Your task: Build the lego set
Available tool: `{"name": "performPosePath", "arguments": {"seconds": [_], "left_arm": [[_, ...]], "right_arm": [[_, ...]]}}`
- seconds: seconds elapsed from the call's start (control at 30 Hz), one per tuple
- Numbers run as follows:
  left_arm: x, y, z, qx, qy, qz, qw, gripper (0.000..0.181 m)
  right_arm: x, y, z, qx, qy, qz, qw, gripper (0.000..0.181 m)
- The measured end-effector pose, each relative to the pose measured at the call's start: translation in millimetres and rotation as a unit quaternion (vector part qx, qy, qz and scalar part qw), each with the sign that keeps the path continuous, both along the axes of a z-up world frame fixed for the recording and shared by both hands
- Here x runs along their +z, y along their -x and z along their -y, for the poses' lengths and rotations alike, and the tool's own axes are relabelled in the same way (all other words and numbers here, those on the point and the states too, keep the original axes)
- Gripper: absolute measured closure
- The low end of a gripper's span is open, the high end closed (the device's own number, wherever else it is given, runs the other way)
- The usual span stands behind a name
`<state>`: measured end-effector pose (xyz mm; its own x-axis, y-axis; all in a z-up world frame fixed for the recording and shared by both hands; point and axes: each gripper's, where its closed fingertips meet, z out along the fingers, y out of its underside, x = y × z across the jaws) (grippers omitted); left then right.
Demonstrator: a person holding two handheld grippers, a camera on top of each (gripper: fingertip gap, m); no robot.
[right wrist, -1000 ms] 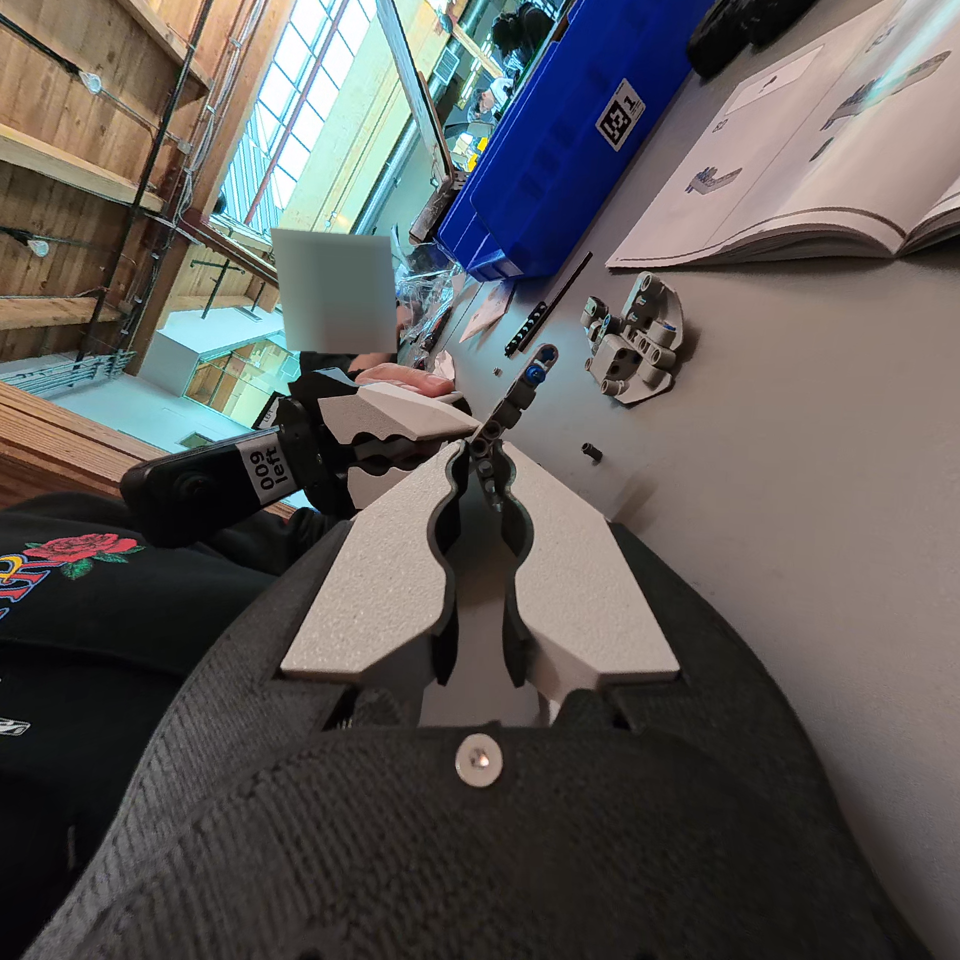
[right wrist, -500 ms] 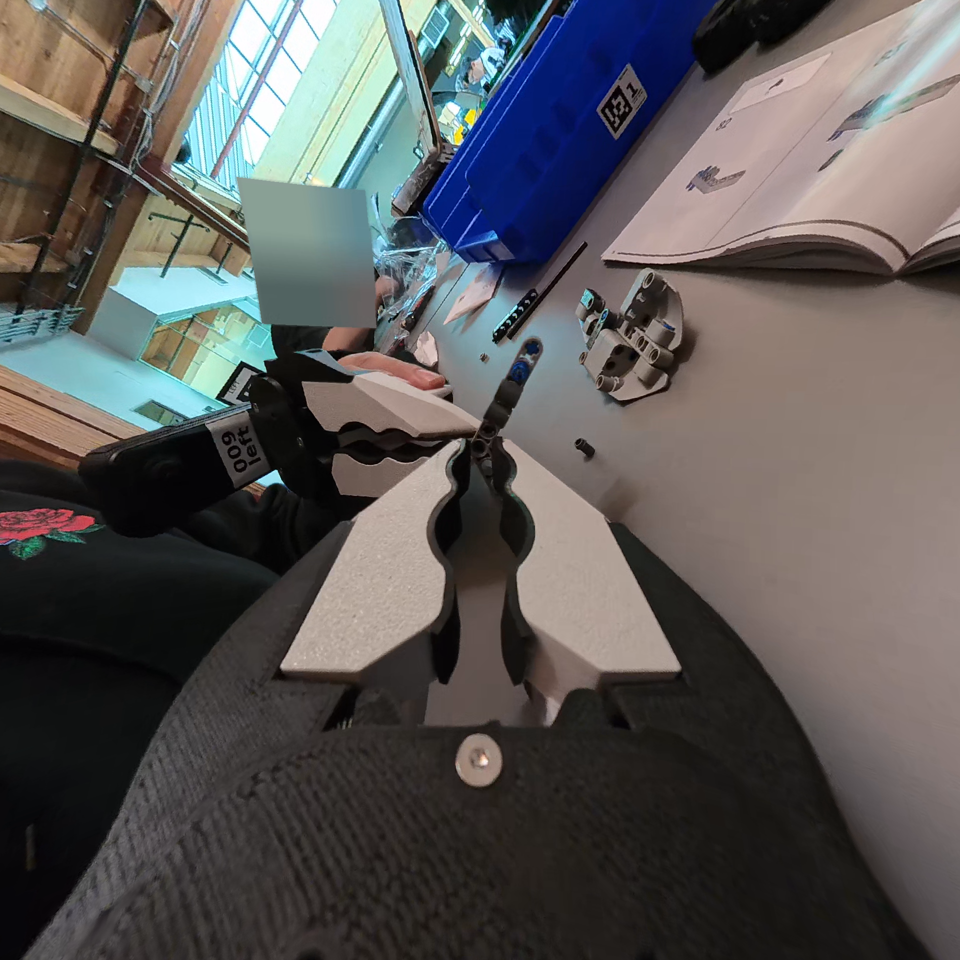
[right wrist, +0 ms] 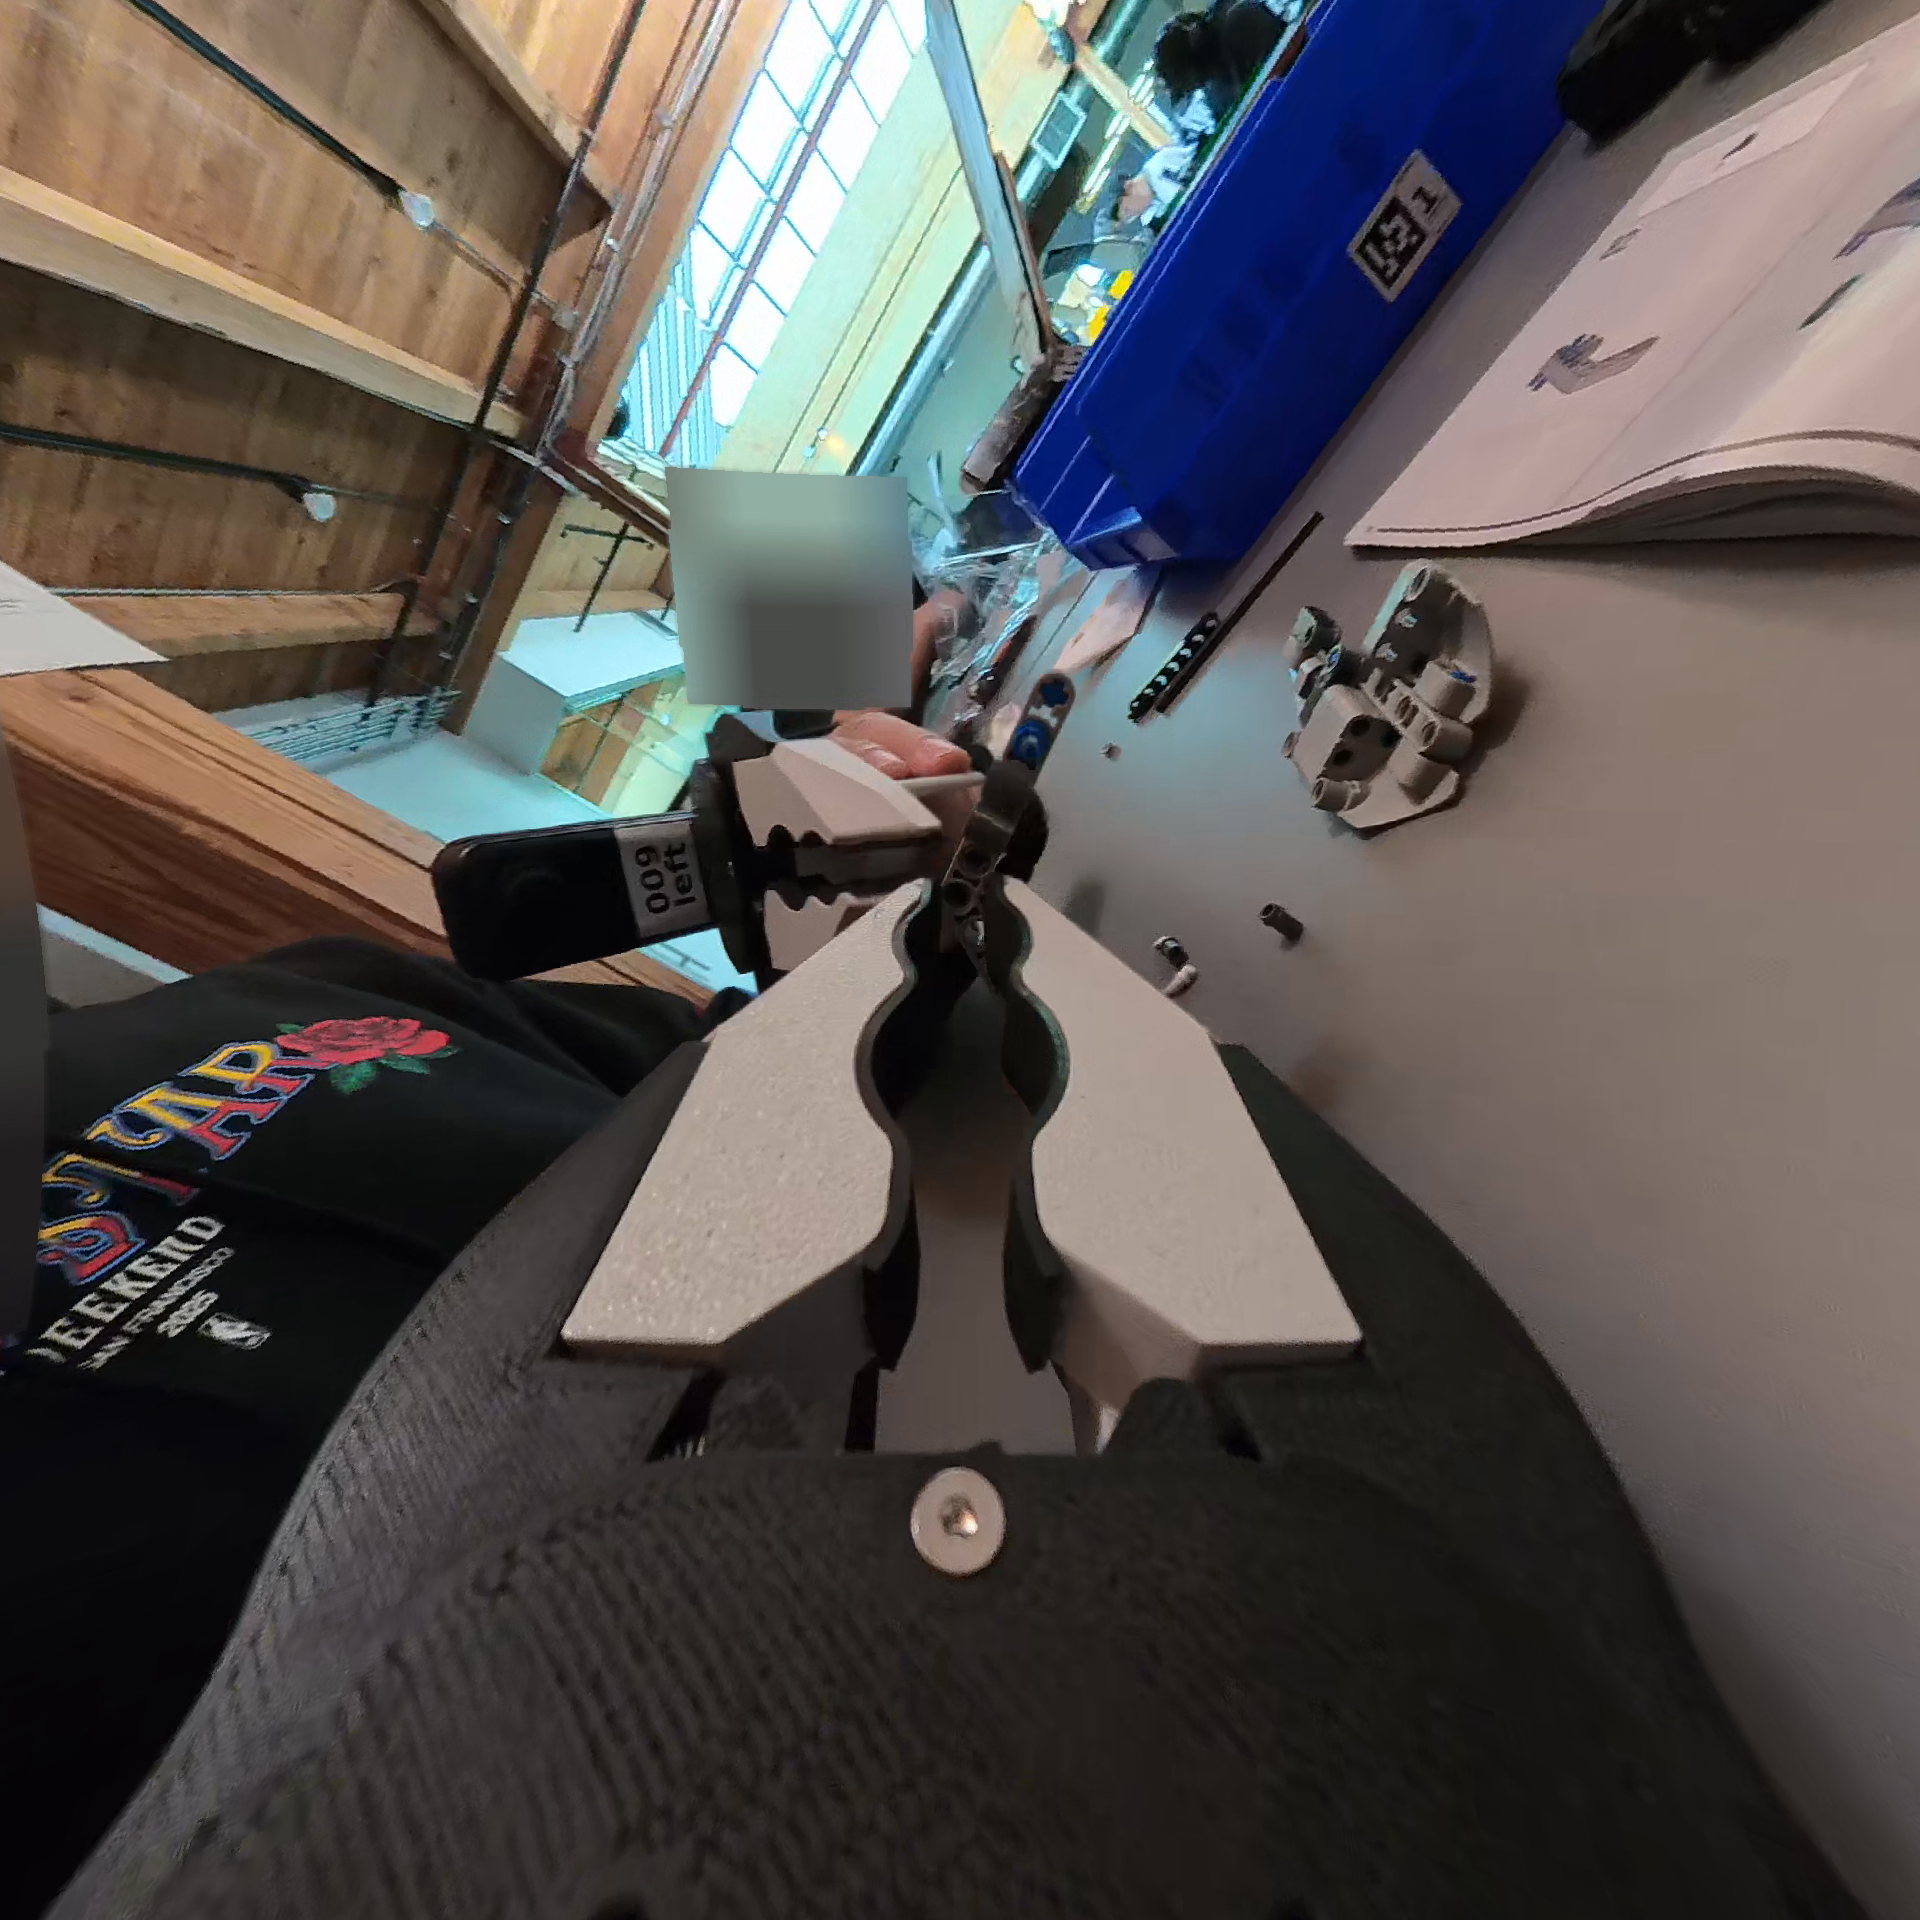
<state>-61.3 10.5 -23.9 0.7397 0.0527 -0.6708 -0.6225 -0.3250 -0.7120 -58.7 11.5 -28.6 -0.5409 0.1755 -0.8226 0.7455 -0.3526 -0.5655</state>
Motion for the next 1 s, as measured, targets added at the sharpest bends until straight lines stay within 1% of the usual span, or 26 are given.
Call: {"name": "performPosePath", "arguments": {"seconds": [0.13,0.3,0.43,0.6,0.77,1.0], "left_arm": [[-5.8,-1.8,0.2,0.001,0.018,-0.02,1.0,0.179],[-6.4,-3.6,-1.7,0.002,0.025,-0.037,0.999,0.181],[-4.9,-6.9,-1.5,-0.006,0.023,-0.013,1.0,0.181],[-3.1,-6.4,-4.0,0.001,0.017,-0.007,1.0,0.181],[-3.5,-1.9,-5.4,0.018,0.009,0.012,1.0,0.181],[-3.0,-1.3,-2.9,0.012,-0.006,0.027,1.0,0.181]], "right_arm": [[2.6,-1.7,-0.2,0.016,0.02,0.009,1.0,0.174],[0.5,-3.0,1.9,0.023,0.013,0.011,1.0,0.174],[2.2,-5.3,2.6,0.032,0.019,0.009,0.999,0.174],[2.6,-4.8,2.3,0.035,0.027,0.015,0.999,0.174],[4.9,-0.4,-2.0,0.022,0.043,0.016,0.999,0.175],[3.8,0.5,-1.5,0.012,0.031,0.01,0.999,0.174]]}}
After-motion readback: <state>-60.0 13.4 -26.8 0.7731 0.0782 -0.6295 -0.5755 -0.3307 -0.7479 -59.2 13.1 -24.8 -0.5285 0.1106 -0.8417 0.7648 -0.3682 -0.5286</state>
